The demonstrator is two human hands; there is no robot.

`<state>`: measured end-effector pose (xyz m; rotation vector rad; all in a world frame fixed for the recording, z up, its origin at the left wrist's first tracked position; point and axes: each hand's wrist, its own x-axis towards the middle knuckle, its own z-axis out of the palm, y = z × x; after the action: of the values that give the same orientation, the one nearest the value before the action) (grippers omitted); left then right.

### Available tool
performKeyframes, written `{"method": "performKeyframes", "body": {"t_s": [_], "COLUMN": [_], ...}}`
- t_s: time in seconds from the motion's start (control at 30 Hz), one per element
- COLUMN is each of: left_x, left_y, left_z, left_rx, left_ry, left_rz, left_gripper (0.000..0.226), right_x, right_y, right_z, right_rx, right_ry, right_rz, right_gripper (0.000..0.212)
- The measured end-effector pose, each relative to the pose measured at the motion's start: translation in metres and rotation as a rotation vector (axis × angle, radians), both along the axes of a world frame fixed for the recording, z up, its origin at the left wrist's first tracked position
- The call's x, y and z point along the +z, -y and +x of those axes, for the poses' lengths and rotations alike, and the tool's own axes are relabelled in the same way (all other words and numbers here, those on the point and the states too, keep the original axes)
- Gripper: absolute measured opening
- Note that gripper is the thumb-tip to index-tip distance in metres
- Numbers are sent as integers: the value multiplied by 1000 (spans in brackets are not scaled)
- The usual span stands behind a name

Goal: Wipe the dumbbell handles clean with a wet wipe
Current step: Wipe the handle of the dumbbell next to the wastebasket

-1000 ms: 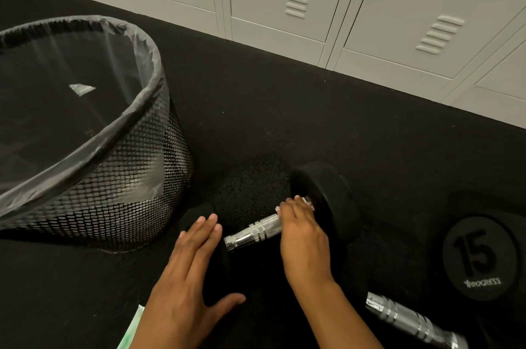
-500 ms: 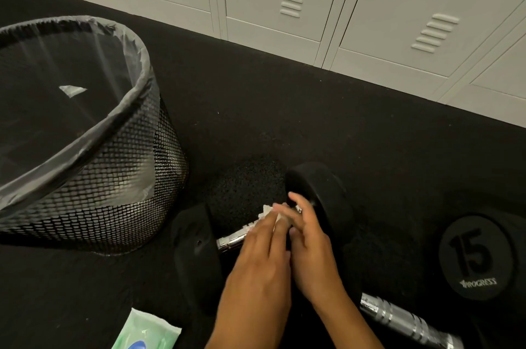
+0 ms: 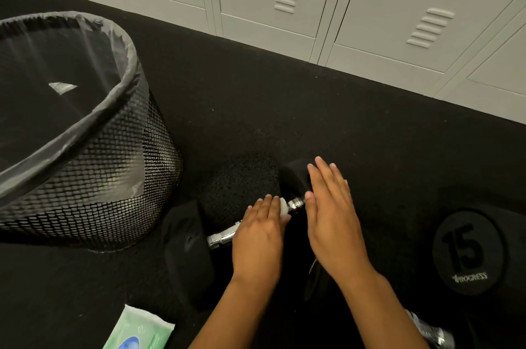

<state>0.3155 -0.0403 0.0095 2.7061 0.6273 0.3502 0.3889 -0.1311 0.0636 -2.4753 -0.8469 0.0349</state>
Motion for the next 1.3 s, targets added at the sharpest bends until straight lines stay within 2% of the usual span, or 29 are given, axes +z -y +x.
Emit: {"method": "performKeyframes", "body": {"t_s": [0.13, 0.27, 0.4, 0.5, 0.57, 0.7, 0.83, 1.0, 1.07, 1.17, 1.3], "left_x": [-3, -3, 1, -1, -4, -5, -8, -9, -8, -10, -9], "left_y": [2, 2, 5, 14, 13, 9, 15, 12, 14, 17, 16], "left_z": [-11, 4, 21, 5, 4, 17, 3, 13, 15, 7, -10], "left_rx": [-48, -76, -36, -125, -160, -78, -156, -124, -90, -151, -299], "left_ry": [72, 64, 41, 75, 68, 18, 109, 110, 93, 123, 65], "left_rz": [30, 96, 43, 154, 196, 103, 158, 145, 102, 152, 171], "left_gripper": [32, 29, 45, 34, 36, 55, 38, 39, 48, 37, 47], "right_x": [-9, -12, -14, -15, -16, -16, -17, -16, -15, -14, -8], "right_y": [3, 2, 2, 4, 3, 0, 2, 1, 0, 1, 2], "right_z": [3, 5, 5, 5, 6, 5, 4, 5, 4, 4, 6], "right_rx": [42, 38, 29, 31, 32, 15, 23, 22, 15, 12, 40], "right_ry": [-7, -12, -34, -30, -12, 0, 10, 21, 26, 8, -79], "right_rz": [16, 58, 72, 79, 77, 81, 82, 90, 85, 72, 48], "right_gripper": [56, 52, 51, 50, 50, 55, 53, 54, 54, 56, 46]}}
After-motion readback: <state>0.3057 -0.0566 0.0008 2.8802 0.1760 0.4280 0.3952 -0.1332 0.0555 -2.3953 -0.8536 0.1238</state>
